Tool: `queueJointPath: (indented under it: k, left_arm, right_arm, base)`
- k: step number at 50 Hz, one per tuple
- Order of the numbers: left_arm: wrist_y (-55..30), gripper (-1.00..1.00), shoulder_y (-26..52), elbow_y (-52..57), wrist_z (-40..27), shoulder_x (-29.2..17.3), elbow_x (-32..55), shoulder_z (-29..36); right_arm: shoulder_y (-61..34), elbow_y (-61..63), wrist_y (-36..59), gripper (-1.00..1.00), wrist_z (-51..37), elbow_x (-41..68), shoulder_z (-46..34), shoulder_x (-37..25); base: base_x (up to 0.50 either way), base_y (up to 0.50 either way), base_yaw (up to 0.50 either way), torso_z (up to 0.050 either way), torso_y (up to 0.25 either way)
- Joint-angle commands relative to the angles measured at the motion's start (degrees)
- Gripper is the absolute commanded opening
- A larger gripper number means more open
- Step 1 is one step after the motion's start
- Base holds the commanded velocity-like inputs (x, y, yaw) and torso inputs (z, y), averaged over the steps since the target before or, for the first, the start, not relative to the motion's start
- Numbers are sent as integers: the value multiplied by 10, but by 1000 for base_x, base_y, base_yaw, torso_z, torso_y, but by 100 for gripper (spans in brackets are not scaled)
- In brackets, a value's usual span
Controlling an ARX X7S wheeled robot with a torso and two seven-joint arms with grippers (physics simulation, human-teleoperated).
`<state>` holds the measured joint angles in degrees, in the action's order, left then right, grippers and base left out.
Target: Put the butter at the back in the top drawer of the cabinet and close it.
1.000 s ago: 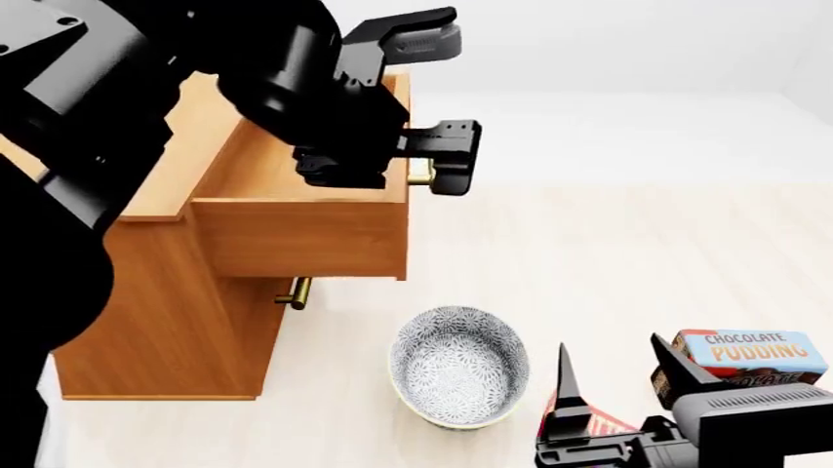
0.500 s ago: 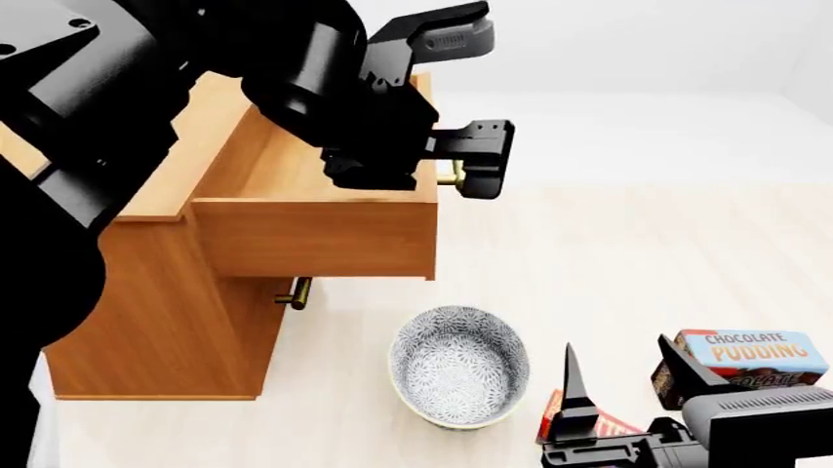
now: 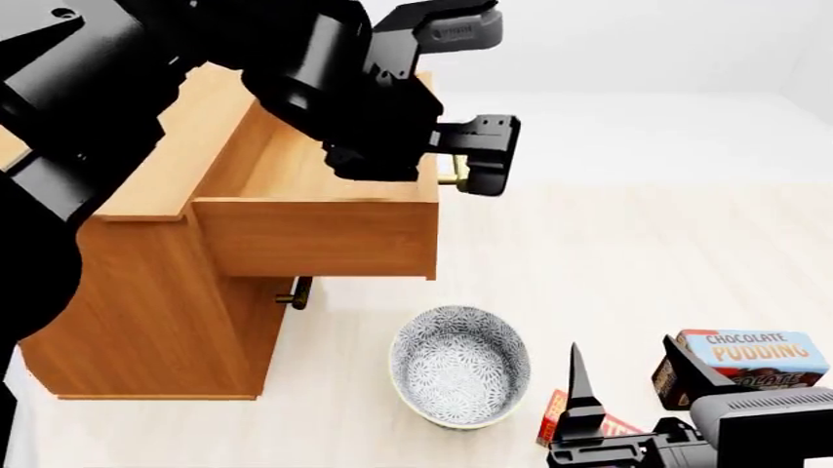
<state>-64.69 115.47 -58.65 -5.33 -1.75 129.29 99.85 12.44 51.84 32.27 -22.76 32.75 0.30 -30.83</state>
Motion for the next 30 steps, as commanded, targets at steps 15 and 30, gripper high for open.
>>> queueJointPath:
  k: [15, 30]
  left_arm:
    - [79, 100, 59, 162, -195, -87, 57, -66]
    - [205, 100, 63, 531, -344, -270, 75, -143]
  right_arm:
    - [1, -6, -7, 100, 0, 6, 2, -5]
    - [-2, -9, -9, 100, -3, 12, 4, -7]
  base:
    - [0, 0, 0, 0, 0]
    - [0, 0, 0, 0, 0]
